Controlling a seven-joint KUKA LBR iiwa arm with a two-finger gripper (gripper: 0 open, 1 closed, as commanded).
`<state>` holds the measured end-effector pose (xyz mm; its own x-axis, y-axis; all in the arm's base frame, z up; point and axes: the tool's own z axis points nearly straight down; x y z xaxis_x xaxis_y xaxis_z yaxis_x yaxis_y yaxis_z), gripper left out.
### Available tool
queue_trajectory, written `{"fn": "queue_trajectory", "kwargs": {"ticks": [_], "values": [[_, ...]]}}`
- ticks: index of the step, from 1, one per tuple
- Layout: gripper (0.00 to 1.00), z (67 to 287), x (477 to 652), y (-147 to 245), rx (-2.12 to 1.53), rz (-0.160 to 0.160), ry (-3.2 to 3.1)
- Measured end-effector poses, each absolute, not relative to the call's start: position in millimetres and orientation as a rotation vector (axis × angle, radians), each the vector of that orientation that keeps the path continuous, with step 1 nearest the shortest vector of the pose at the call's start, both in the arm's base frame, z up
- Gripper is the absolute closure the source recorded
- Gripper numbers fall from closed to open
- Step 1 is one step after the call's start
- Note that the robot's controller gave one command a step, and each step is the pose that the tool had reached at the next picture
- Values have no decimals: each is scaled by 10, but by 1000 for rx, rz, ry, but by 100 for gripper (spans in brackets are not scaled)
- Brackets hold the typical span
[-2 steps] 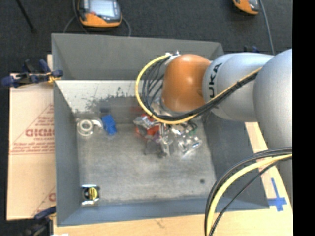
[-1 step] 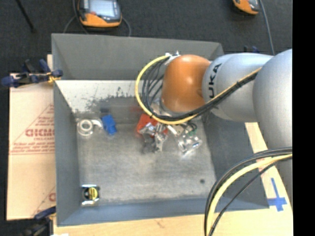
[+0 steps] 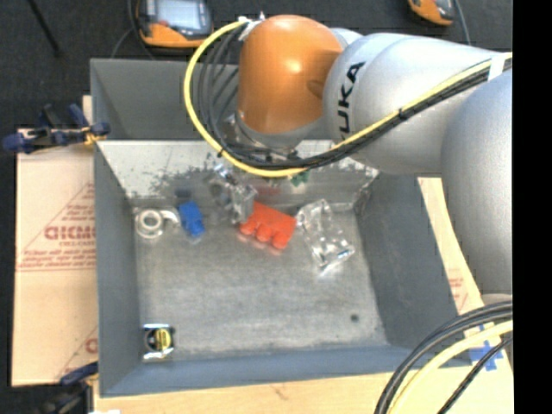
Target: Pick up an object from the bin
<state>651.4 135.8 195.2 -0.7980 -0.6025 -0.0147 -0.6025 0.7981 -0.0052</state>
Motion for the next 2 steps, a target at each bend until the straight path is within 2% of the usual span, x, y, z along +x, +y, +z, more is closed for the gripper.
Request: {"fn": "queue_trajectory", "kwargs": {"ticks": [1,2], "values": [[100,1409,5391,682,-1419,0,2807],[100,2132,5263,805,-1414,-5,2795]]}}
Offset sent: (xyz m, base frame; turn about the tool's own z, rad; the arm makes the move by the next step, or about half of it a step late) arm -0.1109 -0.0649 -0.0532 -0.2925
